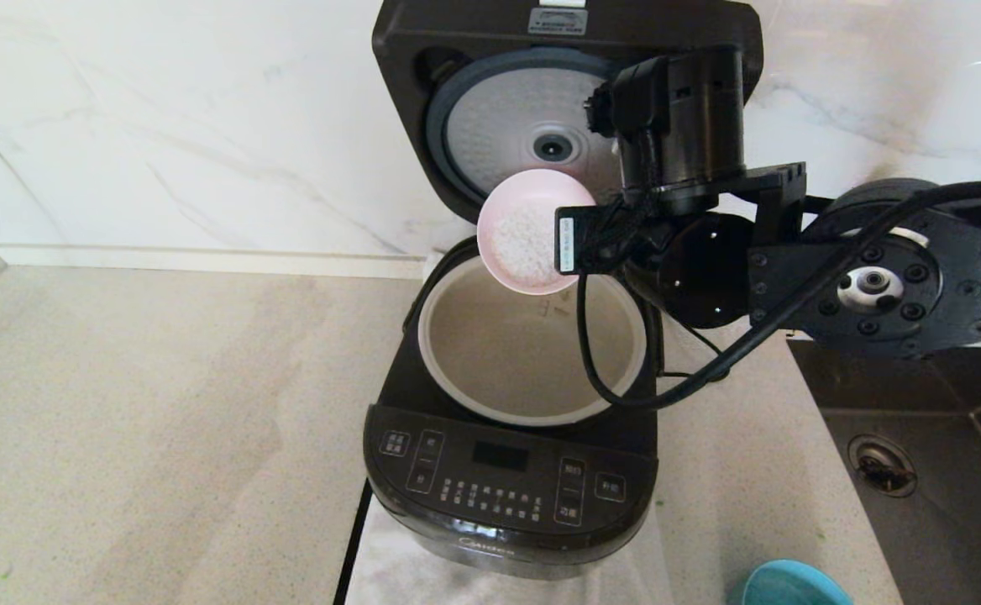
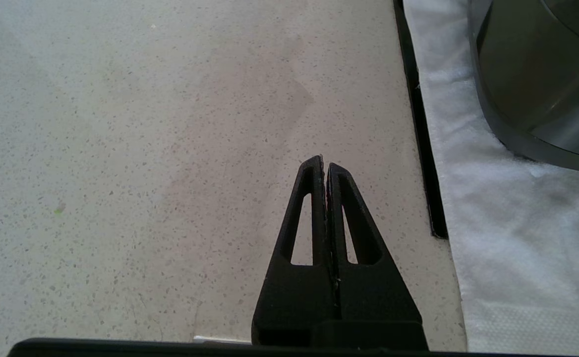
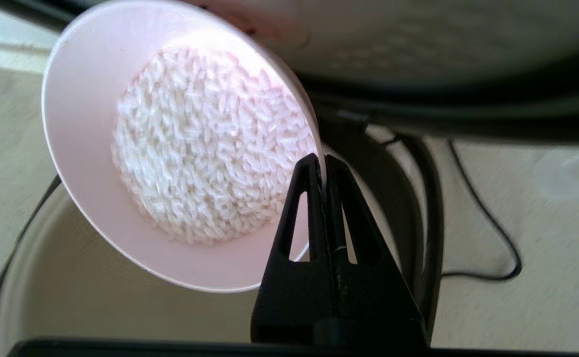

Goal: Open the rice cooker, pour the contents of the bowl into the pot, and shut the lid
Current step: Pour the rice from the bowl into the rice cooker

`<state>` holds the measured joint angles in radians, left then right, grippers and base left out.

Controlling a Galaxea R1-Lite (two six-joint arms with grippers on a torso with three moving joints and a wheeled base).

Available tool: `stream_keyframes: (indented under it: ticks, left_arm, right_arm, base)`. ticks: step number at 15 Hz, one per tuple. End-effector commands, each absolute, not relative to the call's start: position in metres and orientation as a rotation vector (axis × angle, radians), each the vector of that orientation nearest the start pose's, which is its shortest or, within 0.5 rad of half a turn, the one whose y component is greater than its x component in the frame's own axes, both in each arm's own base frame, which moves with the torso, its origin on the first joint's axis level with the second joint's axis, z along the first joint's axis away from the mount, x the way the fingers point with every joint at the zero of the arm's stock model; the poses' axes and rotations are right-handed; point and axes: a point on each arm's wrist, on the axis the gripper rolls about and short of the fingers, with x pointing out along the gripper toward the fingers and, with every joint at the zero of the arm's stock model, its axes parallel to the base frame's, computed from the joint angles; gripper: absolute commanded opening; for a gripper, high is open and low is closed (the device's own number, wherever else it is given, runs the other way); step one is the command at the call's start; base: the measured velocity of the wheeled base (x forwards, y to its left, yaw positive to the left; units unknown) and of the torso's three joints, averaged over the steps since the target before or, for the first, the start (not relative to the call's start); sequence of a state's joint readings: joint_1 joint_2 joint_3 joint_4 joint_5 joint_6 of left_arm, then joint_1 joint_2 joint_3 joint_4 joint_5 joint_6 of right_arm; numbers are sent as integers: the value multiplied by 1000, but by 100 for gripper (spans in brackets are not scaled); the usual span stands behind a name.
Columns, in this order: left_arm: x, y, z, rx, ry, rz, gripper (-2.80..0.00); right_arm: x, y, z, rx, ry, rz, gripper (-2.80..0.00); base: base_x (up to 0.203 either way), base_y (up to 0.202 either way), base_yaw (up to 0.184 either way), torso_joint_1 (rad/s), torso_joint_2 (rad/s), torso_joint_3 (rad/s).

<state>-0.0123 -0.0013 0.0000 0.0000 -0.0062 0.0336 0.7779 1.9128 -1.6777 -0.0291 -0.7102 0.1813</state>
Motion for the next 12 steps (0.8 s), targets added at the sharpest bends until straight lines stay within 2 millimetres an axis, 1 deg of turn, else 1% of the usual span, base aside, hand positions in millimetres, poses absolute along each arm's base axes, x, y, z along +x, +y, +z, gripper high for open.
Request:
stream_keyframes:
  ticks: [1, 6, 9, 12]
  left_arm:
    - [-23, 0, 75, 34, 1, -18, -280]
    - [-23, 0, 75, 34, 1, -18, -280]
    - [-23, 0, 75, 34, 1, -18, -280]
    - [-23, 0, 75, 34, 1, -18, -280]
  right_arm:
    - [286, 260, 288, 26, 135, 44, -280]
    - [291, 264, 277, -6, 47, 30, -280]
    - [298, 264, 270, -25, -16, -1, -280]
    - [298, 263, 274, -31, -70, -28, -280]
  base:
    - [0, 0, 0, 0, 0, 0]
    - [0, 0, 0, 0, 0, 0]
    - [0, 0, 0, 0, 0, 0]
    - [0, 0, 0, 0, 0, 0]
